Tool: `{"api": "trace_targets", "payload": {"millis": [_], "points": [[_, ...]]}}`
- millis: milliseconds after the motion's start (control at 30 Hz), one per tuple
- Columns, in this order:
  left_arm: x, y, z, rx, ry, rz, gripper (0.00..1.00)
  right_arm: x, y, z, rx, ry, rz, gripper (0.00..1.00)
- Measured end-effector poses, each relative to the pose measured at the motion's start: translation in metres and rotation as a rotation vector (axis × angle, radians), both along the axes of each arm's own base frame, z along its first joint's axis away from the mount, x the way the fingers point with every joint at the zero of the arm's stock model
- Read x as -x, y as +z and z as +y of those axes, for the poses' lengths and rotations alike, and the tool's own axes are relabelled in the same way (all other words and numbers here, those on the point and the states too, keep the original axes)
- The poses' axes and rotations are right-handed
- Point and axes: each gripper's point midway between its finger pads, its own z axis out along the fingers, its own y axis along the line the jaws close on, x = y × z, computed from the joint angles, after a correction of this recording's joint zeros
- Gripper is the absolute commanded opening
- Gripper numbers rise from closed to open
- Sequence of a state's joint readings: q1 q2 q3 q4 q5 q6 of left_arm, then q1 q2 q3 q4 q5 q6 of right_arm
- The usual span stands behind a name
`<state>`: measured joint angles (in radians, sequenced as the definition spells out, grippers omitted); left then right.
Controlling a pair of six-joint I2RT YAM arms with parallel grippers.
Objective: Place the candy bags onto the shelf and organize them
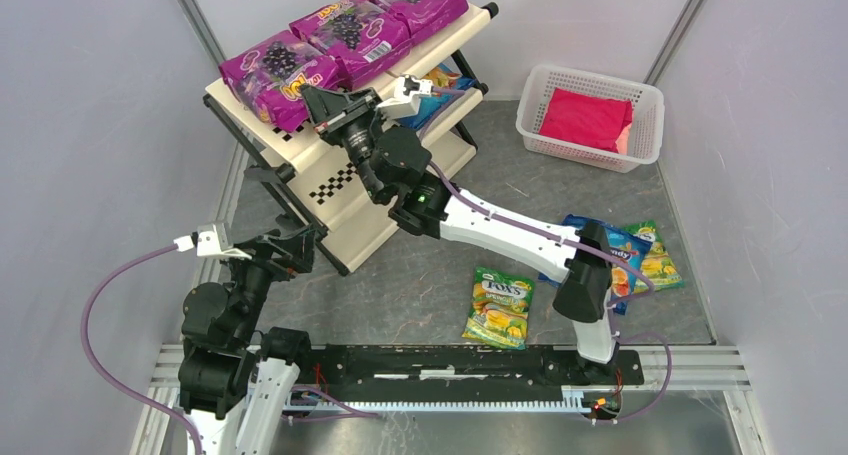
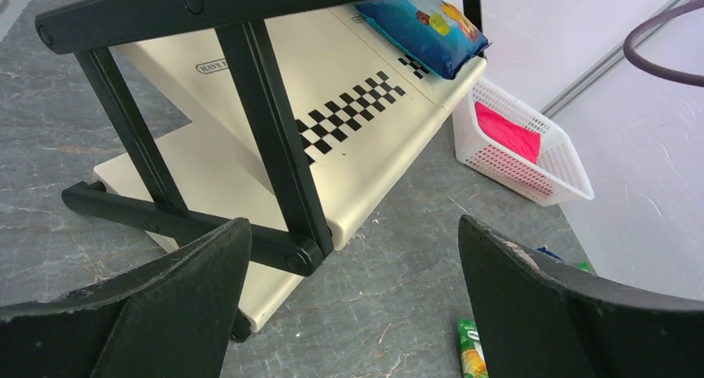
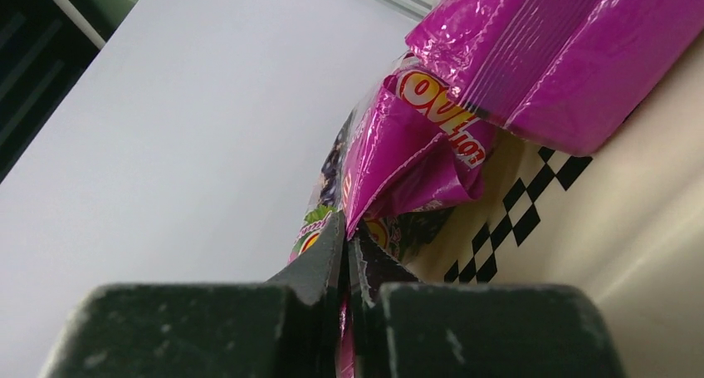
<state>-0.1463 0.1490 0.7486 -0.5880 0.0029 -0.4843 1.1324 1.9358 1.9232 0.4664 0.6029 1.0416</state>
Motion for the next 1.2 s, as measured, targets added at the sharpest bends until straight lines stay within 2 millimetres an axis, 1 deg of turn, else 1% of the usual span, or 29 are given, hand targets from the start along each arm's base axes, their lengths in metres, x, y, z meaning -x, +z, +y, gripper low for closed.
{"api": "trace_targets", "payload": {"millis": [100, 200, 300, 433, 533, 567, 633, 800, 933, 1000, 1067, 1200], "points": [[0.000, 0.000, 0.000, 0.000, -0.001, 0.000, 1.00, -0.005, -0.001, 0.007, 0.009, -0.011, 0.006, 0.15], [0.000, 0.000, 0.000, 0.000, -0.002, 0.000, 1.00, -0.005, -0.001, 0.009, 0.012, -0.011, 0.006, 0.22], [0.000, 0.000, 0.000, 0.000, -0.003, 0.000, 1.00, -0.005, 0.000, 0.009, 0.008, -0.011, 0.004, 0.34], [0.000, 0.000, -0.001, 0.000, -0.007, 0.000, 1.00, -0.001, 0.007, 0.005, 0.004, -0.002, -0.015, 0.55], [0.000, 0.000, -0.001, 0.000, -0.008, 0.000, 1.00, 0.006, 0.009, -0.005, 0.036, 0.001, -0.021, 0.71], [0.000, 0.000, -0.001, 0.000, -0.008, 0.000, 1.00, 0.008, 0.007, -0.008, 0.052, 0.003, -0.022, 0.74], [0.000, 0.000, -0.001, 0.000, -0.008, 0.000, 1.00, 0.012, 0.004, -0.016, 0.077, 0.005, -0.021, 0.79], [0.000, 0.000, -0.001, 0.000, -0.008, 0.000, 1.00, 0.021, -0.007, -0.031, 0.131, 0.019, -0.018, 0.83], [0.000, 0.000, -0.001, 0.000, -0.008, 0.000, 1.00, 0.032, -0.011, -0.039, 0.181, 0.049, -0.048, 0.97], [0.000, 0.000, -0.001, 0.000, -0.008, 0.001, 1.00, 0.040, -0.015, -0.045, 0.243, 0.065, -0.085, 0.98], [0.000, 0.000, -0.001, 0.000, -0.008, 0.001, 1.00, 0.051, -0.027, -0.054, 0.333, 0.082, -0.137, 0.98], [0.000, 0.000, -0.001, 0.000, -0.008, 0.001, 1.00, 0.079, -0.071, -0.087, 0.573, 0.117, -0.266, 0.98]]}}
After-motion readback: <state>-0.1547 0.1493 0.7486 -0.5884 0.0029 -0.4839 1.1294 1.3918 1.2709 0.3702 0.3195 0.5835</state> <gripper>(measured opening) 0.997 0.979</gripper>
